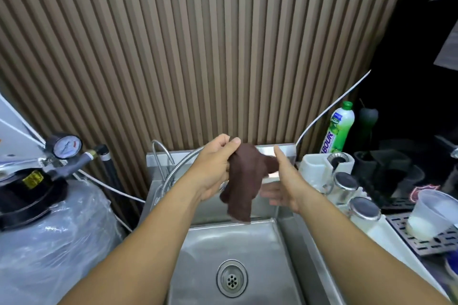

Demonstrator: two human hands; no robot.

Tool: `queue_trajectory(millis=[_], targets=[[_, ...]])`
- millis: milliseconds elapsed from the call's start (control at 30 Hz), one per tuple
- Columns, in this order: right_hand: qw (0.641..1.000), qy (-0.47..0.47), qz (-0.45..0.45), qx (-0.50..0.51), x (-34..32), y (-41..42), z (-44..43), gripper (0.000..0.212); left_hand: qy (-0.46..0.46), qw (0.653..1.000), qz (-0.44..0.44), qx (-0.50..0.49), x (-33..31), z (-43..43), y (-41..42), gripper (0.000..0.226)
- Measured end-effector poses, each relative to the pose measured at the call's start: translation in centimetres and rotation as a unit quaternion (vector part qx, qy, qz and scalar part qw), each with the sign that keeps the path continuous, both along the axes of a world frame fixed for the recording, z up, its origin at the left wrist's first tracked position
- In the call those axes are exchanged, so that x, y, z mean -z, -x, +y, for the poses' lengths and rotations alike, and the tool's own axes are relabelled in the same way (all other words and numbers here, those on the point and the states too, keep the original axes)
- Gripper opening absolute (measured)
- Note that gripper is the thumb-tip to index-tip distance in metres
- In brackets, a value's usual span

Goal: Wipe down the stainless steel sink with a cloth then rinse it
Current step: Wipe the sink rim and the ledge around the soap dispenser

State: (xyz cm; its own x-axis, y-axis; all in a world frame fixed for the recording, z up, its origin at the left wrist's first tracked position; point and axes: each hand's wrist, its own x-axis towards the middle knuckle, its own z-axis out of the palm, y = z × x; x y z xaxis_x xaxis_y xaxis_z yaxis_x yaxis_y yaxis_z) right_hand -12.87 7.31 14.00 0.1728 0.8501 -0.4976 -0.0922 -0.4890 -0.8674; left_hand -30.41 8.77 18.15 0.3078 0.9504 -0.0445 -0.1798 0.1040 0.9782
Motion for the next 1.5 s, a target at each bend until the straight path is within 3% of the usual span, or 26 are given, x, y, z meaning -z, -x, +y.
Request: queue_trajectory(millis=[133, 267, 400, 500, 633, 700, 767, 900, 1000, 1167, 1267, 1367, 1500], targets=[[0.988, 0.025, 0.140, -0.062, 2.9, 2.1, -1.8, 0.094, 0.030, 0.999, -0.008, 0.011, 0.5, 0.3, 1.0, 0.039], [0.961, -0.054, 0.268, -0.041, 3.0, 3.5, -1.6, 0.079, 0.044, 0.998, -0.044, 0.011, 1.0, 0.1, 1.7, 0.039], [0.944, -0.087, 0.317, -0.004, 1.3, 3.6, -0.8, 0.063, 0.042, 0.997, -0.058, -0.006, 1.3, 0.1, 2.4, 0.031], [0.956, -0.061, 0.286, -0.030, 0.4, 3.8, -0.8, 0.054, 0.021, 0.998, -0.051, -0.012, 1.5, -0.2, 2.7, 0.029], [0.959, -0.080, 0.272, -0.016, 0.5, 3.5, -0.3, 0.065, 0.001, 0.999, -0.026, -0.041, 1.8, -0.7, 3.3, 0.020], [0.964, -0.102, 0.246, 0.015, 0.1, 3.5, -0.3, 0.063, -0.004, 0.999, 0.003, -0.039, 2.2, -0.9, 3.6, 0.034], [0.979, -0.128, 0.159, 0.025, -0.3, 3.4, -0.2, 0.059, -0.028, 0.999, 0.037, -0.021, 2.5, -1.2, 3.9, 0.044], [0.987, -0.159, -0.007, 0.037, -0.9, 3.3, -0.2, 0.063, -0.035, 0.997, 0.066, -0.021, 3.0, -1.7, 3.9, 0.032], [0.983, -0.176, -0.047, 0.003, -1.3, 2.8, -0.5, 0.066, -0.036, 0.996, 0.068, -0.038, 3.7, -1.7, 3.7, 0.029], [0.953, -0.218, -0.207, -0.036, -2.1, 1.8, -1.3, 0.053, -0.077, 0.988, 0.112, -0.069, 4.0, -1.7, 3.7, 0.025], [0.938, -0.209, -0.269, -0.067, -2.5, 1.9, -1.2, 0.033, -0.073, 0.991, 0.098, -0.063, 3.8, -1.7, 3.3, 0.027], [0.950, -0.199, -0.217, -0.102, -3.1, 1.9, -1.0, 0.019, -0.076, 0.992, 0.079, -0.055, 3.4, -1.6, 2.8, 0.031], [0.966, -0.194, -0.081, -0.154, -3.2, 1.0, -1.4, 0.042, -0.045, 0.998, 0.021, -0.046, 2.7, -1.6, 2.5, 0.030]])
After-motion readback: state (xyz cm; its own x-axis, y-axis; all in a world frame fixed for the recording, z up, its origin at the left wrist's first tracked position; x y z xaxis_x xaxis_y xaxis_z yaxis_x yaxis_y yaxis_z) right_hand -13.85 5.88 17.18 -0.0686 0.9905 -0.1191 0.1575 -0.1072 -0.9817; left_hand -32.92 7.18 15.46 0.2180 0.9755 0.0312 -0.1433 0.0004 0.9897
